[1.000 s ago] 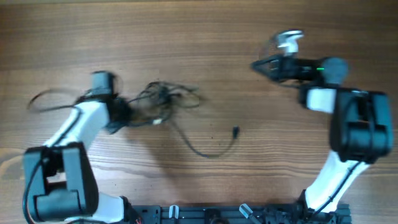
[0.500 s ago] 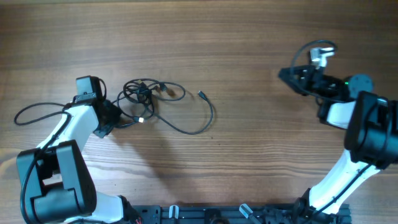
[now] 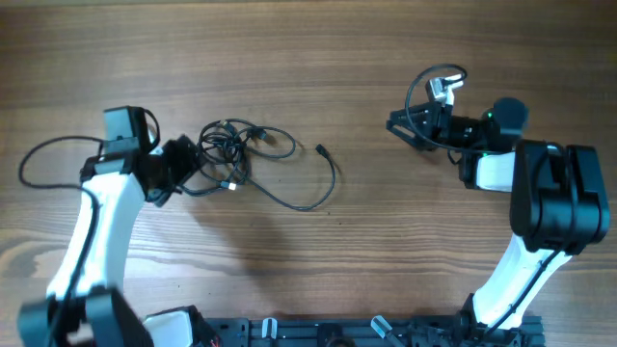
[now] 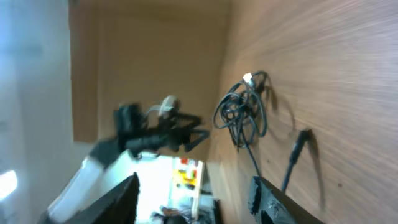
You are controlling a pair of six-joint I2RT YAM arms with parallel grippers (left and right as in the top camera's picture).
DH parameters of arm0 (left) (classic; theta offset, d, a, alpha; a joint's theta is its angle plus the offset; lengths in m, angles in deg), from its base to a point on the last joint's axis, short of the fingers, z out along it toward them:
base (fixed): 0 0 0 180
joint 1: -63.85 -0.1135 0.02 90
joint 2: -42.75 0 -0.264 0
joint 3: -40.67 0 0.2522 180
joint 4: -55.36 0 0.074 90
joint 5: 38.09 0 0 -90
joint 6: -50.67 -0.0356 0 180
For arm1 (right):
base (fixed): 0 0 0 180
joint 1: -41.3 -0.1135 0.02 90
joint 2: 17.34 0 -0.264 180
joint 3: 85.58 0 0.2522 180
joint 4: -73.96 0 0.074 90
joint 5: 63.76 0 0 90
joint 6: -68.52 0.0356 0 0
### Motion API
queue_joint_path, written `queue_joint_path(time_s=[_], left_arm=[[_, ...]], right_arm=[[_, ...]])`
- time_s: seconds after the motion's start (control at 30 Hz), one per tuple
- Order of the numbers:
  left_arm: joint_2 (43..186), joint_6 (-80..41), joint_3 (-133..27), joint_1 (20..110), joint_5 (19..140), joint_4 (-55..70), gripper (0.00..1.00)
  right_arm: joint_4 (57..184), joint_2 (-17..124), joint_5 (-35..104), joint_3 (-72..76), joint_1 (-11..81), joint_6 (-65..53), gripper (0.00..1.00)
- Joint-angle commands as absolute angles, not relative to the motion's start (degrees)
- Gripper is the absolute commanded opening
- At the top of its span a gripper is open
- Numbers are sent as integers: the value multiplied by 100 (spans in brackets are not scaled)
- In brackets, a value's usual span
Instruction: Untangle cables
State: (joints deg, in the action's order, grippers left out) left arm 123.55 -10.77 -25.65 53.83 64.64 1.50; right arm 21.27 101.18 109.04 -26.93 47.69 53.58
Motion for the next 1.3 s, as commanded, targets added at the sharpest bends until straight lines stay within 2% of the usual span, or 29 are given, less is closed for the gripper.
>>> queue_joint_path(time_s=[0.0, 0.13, 0.33, 0.53, 0.57, 0.67, 0.8, 0.9, 1.07, 1.13, 1.27], left_arm=[[11896, -1193, -2652, 5378, 6903, 21, 81], [12007, -1193, -2595, 5389, 6879, 32, 61], [12833, -1193, -2429, 5389, 6888, 631, 59], [13712, -1263, -2429, 5438, 7098, 1018, 50], [13754, -1296, -2429, 5438, 7098, 1018, 47], [13837, -1589, -2418, 5453, 7095, 1009, 28], [13839, -1820, -2387, 5591, 7098, 1007, 23], [13839, -1836, -2387, 5831, 7098, 1062, 22], [13839, -1766, -2387, 6174, 7098, 1171, 18], [13839, -1766, -2387, 6288, 7098, 1186, 18], [13839, -1770, -2387, 6502, 7095, 1245, 18]], right_arm=[[3246, 10044, 10135, -2730, 4526, 3490, 63], [3893, 10044, 9905, -2730, 4153, 2930, 63], [3895, 10039, 9735, -2595, 3508, 2952, 63], [4164, 10039, 8408, -2558, 3036, 2537, 64], [4258, 10039, 8176, -2558, 2994, 2309, 64], [4828, 10039, 7346, -2558, 2891, 1374, 64], [5543, 9932, 7274, -2363, 2959, 1090, 64], [7245, 9401, 7228, -1795, 2944, 364, 64], [9969, 8522, 5892, -851, 2620, -523, 66], [10408, 8304, 5672, -682, 2356, -589, 66], [10487, 8190, 5669, -663, 1571, -224, 69]])
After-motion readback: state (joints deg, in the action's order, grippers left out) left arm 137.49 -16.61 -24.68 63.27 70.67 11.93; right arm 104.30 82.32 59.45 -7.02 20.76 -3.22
